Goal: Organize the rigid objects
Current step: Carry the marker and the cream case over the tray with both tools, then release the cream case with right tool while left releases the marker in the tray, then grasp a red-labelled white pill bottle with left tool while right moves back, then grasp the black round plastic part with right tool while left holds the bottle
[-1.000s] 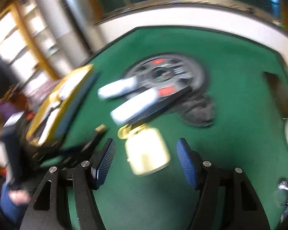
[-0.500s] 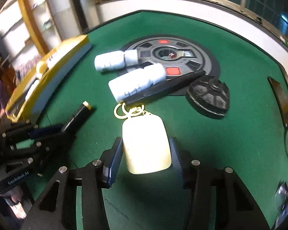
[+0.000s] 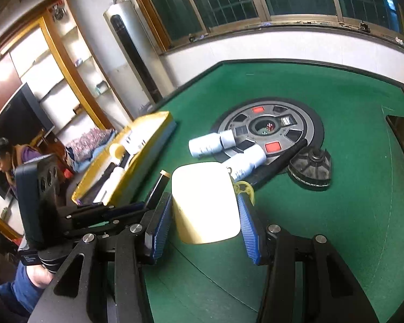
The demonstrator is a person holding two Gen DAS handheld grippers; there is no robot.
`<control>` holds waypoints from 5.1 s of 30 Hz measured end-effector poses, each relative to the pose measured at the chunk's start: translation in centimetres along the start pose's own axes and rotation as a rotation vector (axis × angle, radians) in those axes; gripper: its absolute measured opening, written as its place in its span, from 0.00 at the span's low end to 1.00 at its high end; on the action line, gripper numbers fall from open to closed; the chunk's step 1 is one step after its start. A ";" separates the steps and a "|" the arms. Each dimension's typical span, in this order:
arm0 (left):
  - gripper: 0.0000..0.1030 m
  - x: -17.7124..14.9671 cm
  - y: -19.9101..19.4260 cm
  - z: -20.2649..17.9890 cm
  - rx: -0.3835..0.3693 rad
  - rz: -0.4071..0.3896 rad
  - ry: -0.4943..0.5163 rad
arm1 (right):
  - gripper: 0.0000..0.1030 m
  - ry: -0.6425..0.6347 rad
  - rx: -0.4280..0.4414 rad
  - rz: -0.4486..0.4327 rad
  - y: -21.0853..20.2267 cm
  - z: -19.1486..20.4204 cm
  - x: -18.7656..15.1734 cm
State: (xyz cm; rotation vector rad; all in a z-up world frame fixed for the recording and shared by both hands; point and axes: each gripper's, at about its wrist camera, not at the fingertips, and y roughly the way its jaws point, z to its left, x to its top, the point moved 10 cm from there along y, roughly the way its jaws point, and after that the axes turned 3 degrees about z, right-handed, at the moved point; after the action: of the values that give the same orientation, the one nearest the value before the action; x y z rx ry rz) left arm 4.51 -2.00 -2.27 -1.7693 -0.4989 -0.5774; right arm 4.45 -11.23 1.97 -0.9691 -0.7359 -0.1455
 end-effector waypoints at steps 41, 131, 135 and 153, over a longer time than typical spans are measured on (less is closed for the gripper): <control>0.12 -0.3 -7.1 16.8 0.093 -0.158 -0.288 | 0.43 -0.150 0.085 0.063 9.9 16.4 7.4; 0.54 9.7 8.8 1.7 0.095 0.213 0.289 | 0.51 0.389 0.057 -0.053 -0.5 -9.3 0.5; 0.54 9.7 11.2 1.5 0.124 0.247 0.340 | 0.51 0.419 0.044 -0.070 -0.9 -10.6 0.4; 0.37 -0.5 4.7 -0.1 0.073 0.131 0.109 | 0.72 0.328 -0.171 -0.057 1.4 -12.8 0.6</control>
State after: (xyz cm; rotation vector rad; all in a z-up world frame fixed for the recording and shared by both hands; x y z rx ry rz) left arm 6.96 -3.33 -6.06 -1.6772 -0.3227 -0.5534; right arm 11.90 -20.49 -3.09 -1.0552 -0.4541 -0.4130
